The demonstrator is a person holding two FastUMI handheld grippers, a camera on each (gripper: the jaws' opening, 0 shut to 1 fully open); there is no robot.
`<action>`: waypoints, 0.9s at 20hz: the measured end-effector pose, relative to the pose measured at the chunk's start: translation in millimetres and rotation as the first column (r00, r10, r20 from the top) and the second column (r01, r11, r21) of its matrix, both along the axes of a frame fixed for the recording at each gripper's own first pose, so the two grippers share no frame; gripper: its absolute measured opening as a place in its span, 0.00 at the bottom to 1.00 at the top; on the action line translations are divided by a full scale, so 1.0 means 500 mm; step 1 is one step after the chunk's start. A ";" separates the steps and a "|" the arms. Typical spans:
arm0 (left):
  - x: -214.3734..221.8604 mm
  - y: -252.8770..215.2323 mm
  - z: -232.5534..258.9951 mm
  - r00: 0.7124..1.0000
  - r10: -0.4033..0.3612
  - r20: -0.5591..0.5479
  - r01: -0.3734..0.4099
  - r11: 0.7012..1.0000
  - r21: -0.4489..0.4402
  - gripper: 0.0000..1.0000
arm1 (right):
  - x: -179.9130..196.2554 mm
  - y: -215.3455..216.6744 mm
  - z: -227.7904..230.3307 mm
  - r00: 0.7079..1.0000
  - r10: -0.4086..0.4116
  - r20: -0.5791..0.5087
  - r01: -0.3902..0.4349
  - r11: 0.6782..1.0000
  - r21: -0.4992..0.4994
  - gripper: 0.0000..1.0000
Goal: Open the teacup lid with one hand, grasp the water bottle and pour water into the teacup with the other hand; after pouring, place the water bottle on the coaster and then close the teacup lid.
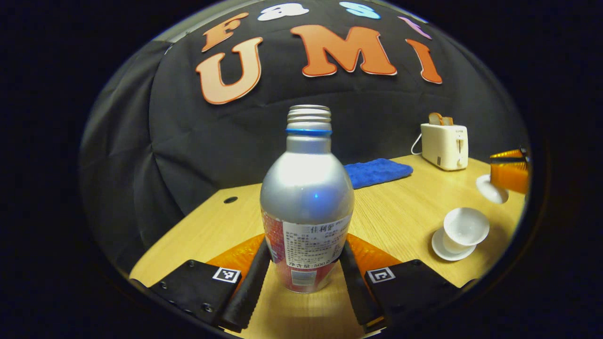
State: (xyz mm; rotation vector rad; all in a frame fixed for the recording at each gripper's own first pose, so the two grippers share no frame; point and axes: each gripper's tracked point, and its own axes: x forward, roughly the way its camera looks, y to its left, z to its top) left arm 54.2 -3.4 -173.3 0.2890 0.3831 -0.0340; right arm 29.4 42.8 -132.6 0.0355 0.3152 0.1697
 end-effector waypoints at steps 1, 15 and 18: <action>0.005 0.002 0.007 1.000 -0.012 0.010 0.011 0.999 0.050 0.80 | -0.003 -0.009 0.003 1.000 -0.009 0.003 0.009 1.000 -0.001 0.23; 0.026 -0.031 0.078 0.967 -0.245 0.066 0.154 0.773 0.615 0.82 | -0.028 -0.116 0.027 0.994 -0.103 0.032 0.103 0.995 0.003 0.23; 0.018 -0.044 0.077 0.954 -0.297 0.049 0.180 0.692 0.699 0.82 | -0.034 -0.125 0.027 0.994 -0.108 0.033 0.108 0.994 -0.001 0.23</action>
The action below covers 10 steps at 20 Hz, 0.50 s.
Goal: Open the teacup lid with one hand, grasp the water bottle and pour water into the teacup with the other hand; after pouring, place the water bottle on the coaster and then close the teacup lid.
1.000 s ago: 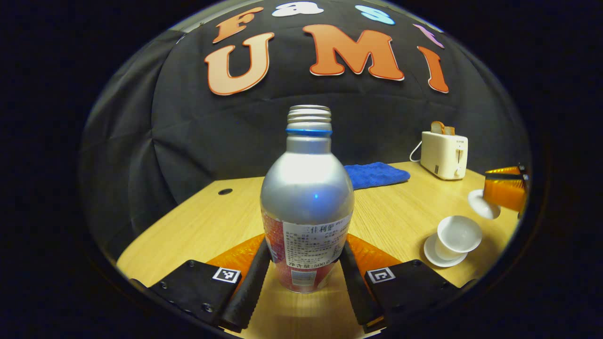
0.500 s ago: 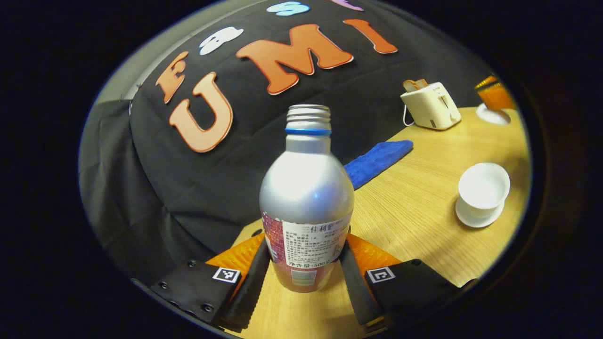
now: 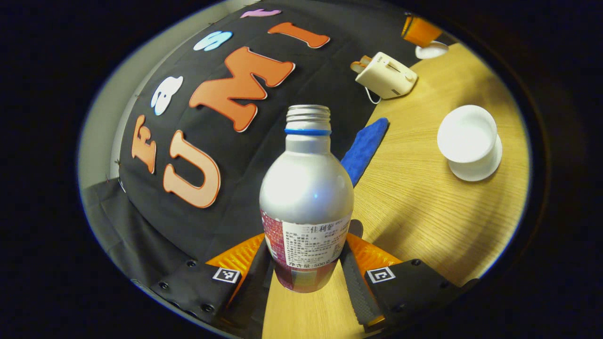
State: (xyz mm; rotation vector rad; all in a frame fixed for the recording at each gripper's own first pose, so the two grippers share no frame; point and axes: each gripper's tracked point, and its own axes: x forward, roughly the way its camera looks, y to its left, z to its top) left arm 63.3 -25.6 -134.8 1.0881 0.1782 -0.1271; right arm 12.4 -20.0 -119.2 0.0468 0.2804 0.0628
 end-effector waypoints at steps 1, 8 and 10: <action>0.004 -0.011 0.002 1.000 -0.016 0.005 0.016 0.999 0.037 0.82 | -0.001 -0.003 0.001 1.000 -0.003 0.002 0.003 1.000 0.001 0.23; 0.020 -0.034 0.013 0.997 -0.076 0.017 0.070 0.973 0.220 0.82 | -0.009 -0.020 0.001 1.000 -0.016 0.005 0.016 1.000 0.011 0.23; 0.025 -0.040 0.018 0.995 -0.094 0.018 0.086 0.959 0.269 0.85 | -0.014 -0.024 0.002 1.000 -0.021 0.009 0.020 1.000 0.013 0.23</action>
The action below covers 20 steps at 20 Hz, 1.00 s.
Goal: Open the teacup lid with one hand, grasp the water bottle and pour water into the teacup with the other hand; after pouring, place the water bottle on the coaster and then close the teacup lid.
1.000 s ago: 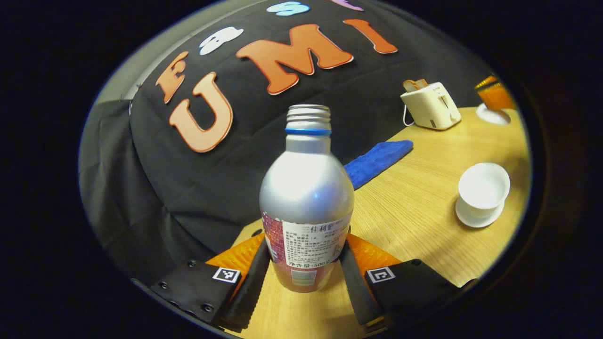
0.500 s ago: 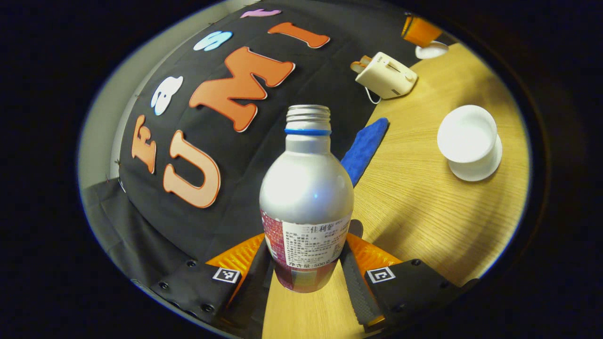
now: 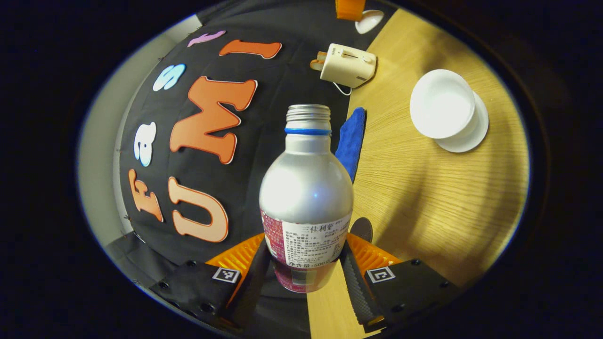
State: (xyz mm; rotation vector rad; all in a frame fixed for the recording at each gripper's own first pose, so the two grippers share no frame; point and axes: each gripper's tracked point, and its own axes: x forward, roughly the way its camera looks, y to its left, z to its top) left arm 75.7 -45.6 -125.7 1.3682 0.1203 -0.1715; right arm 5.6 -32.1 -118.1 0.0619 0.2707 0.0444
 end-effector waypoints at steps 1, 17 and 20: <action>0.003 -0.002 -0.002 1.000 -0.006 -0.003 0.006 1.000 0.019 0.80 | -0.002 -0.001 -0.004 1.000 0.000 -0.003 0.000 1.000 -0.002 0.23; 0.004 -0.041 0.050 0.990 -0.141 0.013 0.125 0.918 0.377 0.83 | -0.017 0.005 -0.008 1.000 0.019 0.004 -0.019 1.000 0.003 0.23; 0.009 -0.054 0.051 0.986 -0.164 -0.002 0.150 0.898 0.414 0.81 | -0.015 0.009 -0.008 1.000 0.025 0.000 -0.025 1.000 0.001 0.23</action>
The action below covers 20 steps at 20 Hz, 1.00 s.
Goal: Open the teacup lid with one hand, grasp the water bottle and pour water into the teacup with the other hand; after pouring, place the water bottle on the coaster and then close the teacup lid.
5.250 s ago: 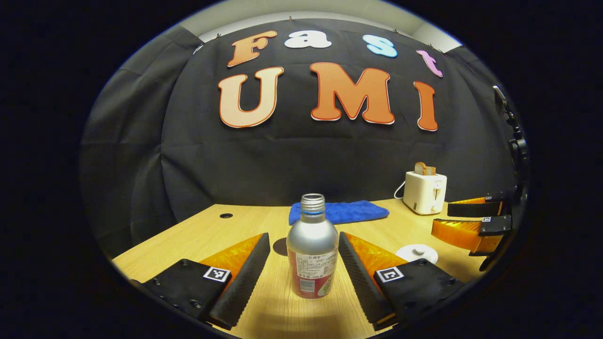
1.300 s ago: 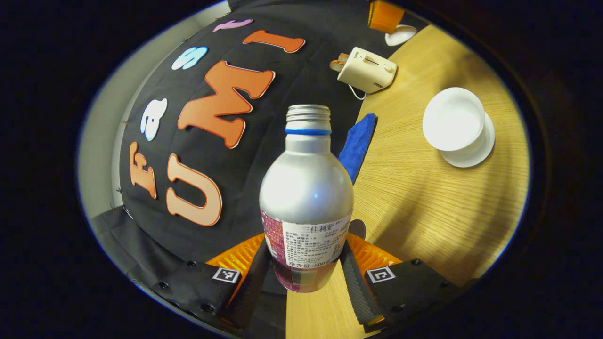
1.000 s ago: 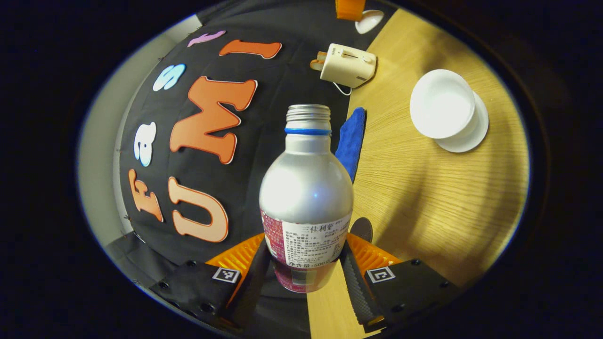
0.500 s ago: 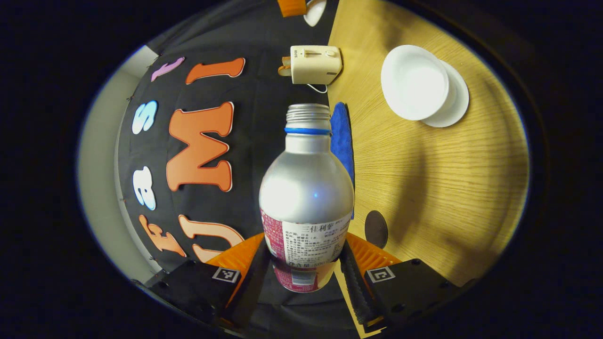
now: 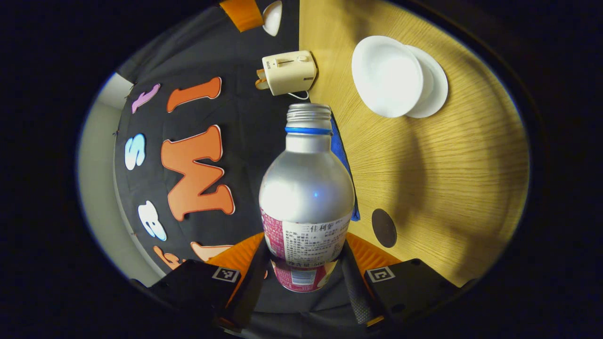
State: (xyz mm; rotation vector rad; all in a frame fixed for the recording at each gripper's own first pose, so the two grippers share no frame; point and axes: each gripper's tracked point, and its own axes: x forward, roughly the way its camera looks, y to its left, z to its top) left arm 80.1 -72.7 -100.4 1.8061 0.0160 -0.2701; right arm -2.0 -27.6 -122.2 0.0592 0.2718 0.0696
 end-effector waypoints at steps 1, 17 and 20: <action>0.001 -0.004 -0.002 1.000 -0.004 -0.001 0.004 1.000 0.013 0.80 | -0.002 -0.001 -0.001 1.000 0.001 -0.002 -0.001 1.000 -0.001 0.23; 0.007 -0.051 0.027 0.996 -0.093 0.017 0.089 0.982 0.165 0.81 | 0.003 0.009 -0.008 1.000 0.018 -0.002 -0.018 1.000 -0.006 0.23; 0.010 -0.049 0.029 0.996 -0.091 0.019 0.086 0.981 0.176 0.81 | 0.002 0.011 -0.008 1.000 0.021 -0.002 -0.021 1.000 -0.004 0.23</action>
